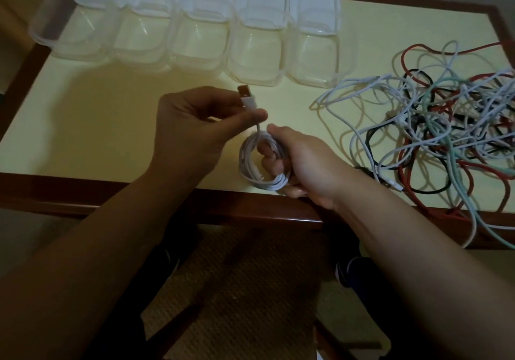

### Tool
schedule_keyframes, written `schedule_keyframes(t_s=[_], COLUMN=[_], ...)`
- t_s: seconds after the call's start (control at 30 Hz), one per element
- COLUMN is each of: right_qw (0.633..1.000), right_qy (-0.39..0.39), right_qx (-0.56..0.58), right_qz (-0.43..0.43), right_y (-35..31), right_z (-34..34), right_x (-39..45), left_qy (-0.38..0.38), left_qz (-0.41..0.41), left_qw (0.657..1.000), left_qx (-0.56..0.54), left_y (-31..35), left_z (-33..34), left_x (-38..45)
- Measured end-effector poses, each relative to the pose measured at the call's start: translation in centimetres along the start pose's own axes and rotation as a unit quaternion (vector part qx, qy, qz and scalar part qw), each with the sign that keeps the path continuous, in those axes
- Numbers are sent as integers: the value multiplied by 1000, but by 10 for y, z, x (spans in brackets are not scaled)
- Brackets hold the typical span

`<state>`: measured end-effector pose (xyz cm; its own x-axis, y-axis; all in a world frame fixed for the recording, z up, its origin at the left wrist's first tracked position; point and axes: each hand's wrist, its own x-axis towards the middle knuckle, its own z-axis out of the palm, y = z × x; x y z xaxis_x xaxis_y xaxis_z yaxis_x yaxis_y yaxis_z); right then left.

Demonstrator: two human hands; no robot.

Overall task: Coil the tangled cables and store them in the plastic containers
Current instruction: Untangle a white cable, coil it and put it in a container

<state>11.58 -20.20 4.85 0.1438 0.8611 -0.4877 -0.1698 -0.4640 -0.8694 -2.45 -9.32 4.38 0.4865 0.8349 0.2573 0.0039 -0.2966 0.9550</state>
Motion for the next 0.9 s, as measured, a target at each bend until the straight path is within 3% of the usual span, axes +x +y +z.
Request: schedule_keyframes(t_s=[0.17, 0.33, 0.4, 0.47, 0.6, 0.7, 0.9], right_qw=[965, 933, 958, 990, 995, 993, 994], right_qy=[7, 18, 7, 6, -59, -82, -89], right_qx=[-233, -338, -275, -138, 59, 72, 51], right_qz=[-117, -121, -84, -7, 46, 47, 37], right_y=[5, 9, 8, 7, 5, 3, 2], right_z=[14, 20, 17, 13, 5, -1, -4], right_x=[0, -1, -1, -1, 3, 6, 3], left_qy=[20, 5, -23, -47, -111, -156, -193], left_qz=[-10, 36, 39, 49, 50, 61, -10], left_qw=[999, 996, 996, 995, 991, 982, 964], left_qx=[25, 78, 83, 68, 50, 90, 180], left_y=[-2, 0, 1, 2, 6, 6, 3], left_z=[-2, -9, -10, -9, -8, -11, -24], left_x=[-1, -2, -2, 0, -4, -3, -1])
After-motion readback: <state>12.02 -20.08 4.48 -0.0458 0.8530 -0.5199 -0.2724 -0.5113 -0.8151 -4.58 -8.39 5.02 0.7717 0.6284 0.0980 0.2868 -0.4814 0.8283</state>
